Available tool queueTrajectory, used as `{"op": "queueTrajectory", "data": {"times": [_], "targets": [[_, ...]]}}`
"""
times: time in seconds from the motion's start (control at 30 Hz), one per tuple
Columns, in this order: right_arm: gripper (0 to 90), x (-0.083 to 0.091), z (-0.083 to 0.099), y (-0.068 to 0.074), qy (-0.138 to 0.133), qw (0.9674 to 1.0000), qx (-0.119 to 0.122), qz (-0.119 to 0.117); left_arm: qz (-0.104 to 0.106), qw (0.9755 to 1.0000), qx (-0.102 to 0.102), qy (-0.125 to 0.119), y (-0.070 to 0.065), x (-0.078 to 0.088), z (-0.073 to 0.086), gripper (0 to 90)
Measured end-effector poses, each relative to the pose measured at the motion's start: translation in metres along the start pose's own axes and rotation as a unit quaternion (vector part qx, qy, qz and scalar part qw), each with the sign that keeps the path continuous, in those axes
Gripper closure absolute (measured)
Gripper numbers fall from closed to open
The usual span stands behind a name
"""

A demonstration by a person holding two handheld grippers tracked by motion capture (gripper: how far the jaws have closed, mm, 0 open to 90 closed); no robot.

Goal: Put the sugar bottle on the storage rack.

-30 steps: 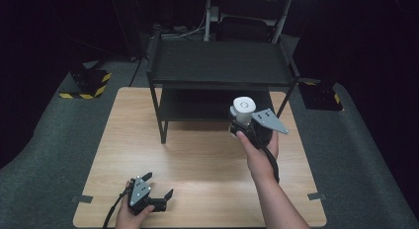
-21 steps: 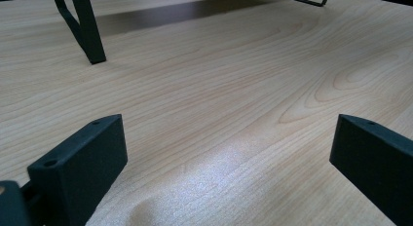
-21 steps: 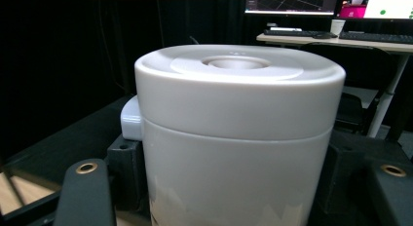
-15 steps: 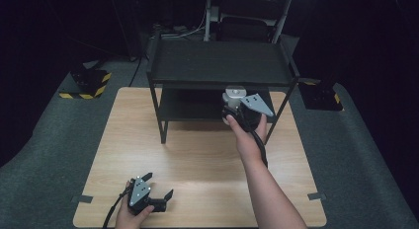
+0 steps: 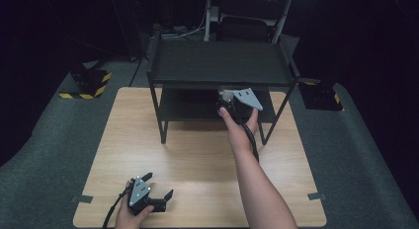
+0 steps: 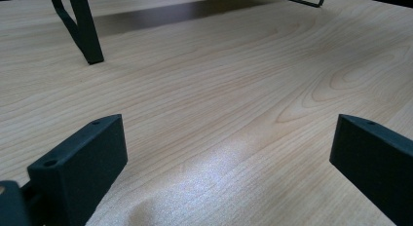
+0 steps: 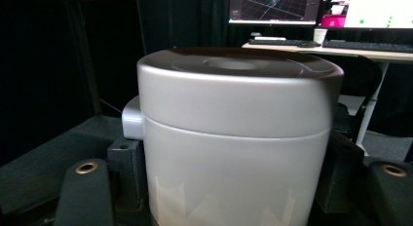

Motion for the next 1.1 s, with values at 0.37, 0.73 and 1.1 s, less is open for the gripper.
{"op": "queueTrajectory", "data": {"times": [0.37, 0.73, 1.1], "targets": [[30.5, -0.01, 0.001, 0.001, -0.012, 0.9999, -0.003, 0.006, -0.001, 1.0, 0.0, -0.001, 0.0, 0.0, 0.0, 0.5], [30.2, -0.008, 0.003, 0.001, -0.012, 0.9999, 0.005, 0.005, -0.002, 1.0, 0.0, -0.001, 0.0, 0.001, 0.001, 0.5], [12.2, -0.007, 0.001, -0.01, -0.001, 0.9998, 0.001, -0.02, 0.0, 1.0, 0.001, 0.0, 0.0, 0.001, 0.0, 0.5]]}}
Point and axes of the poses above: each handheld gripper's, and its own axes: x roughly backward along the jaws, z roughly out of its underside, y roughly to its left, the point moved 7 cm from there along -x, roughly forward along the jaws, and after that the axes turned 14 degrees about y, right-handed, at the moved point
